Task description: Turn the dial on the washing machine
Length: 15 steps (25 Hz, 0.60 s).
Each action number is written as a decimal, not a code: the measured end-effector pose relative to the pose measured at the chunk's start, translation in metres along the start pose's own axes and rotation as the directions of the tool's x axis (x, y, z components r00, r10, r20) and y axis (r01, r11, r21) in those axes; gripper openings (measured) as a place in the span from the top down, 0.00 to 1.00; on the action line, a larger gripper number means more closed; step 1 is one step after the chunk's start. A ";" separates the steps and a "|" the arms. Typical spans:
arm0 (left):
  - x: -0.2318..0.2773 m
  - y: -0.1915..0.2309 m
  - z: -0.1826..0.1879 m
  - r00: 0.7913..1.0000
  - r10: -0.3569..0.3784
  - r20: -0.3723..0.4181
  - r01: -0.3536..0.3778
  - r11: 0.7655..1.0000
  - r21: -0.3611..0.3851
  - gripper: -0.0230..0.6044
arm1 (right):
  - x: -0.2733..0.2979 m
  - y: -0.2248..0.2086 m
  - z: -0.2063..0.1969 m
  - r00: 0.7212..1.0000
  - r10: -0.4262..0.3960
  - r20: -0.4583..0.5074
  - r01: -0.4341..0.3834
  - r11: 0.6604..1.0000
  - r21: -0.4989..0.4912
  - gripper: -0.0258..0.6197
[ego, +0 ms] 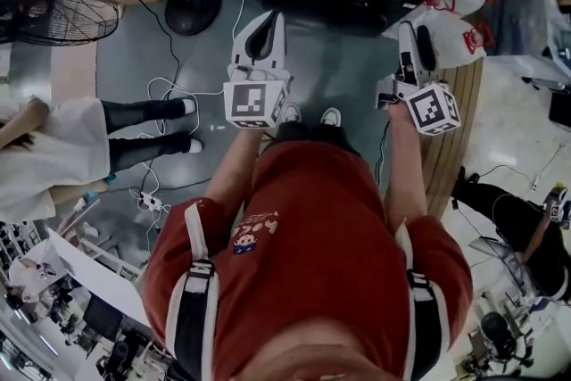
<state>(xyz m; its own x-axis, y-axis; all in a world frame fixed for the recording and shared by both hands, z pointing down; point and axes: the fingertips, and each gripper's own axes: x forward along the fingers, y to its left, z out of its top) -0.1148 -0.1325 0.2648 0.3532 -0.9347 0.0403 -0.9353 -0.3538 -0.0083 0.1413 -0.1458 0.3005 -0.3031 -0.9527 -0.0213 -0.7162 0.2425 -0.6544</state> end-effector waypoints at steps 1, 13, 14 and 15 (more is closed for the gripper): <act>-0.004 0.005 0.006 1.000 -0.006 0.007 0.006 1.000 0.019 0.94 | -0.001 0.011 0.002 1.000 -0.003 0.004 0.003 0.999 -0.051 0.52; -0.055 0.023 0.048 0.994 -0.054 0.096 0.044 0.993 0.108 0.94 | -0.036 0.114 0.024 0.988 -0.100 0.119 0.153 0.767 -0.623 0.54; -0.056 0.026 0.052 0.993 -0.049 0.105 0.037 0.993 0.110 0.94 | -0.037 0.119 0.024 0.988 -0.098 0.121 0.153 0.756 -0.636 0.54; -0.058 0.030 0.056 0.993 -0.042 0.113 0.030 0.994 0.107 0.94 | -0.038 0.123 0.022 0.988 -0.097 0.120 0.152 0.747 -0.647 0.54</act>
<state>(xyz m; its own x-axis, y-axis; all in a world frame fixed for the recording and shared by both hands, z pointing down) -0.1618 -0.0906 0.2064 0.3924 -0.9169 -0.0728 -0.9166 -0.3832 -0.1142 0.0784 -0.0842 0.2039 -0.1549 -0.9867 -0.0486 -0.9879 0.1552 -0.0028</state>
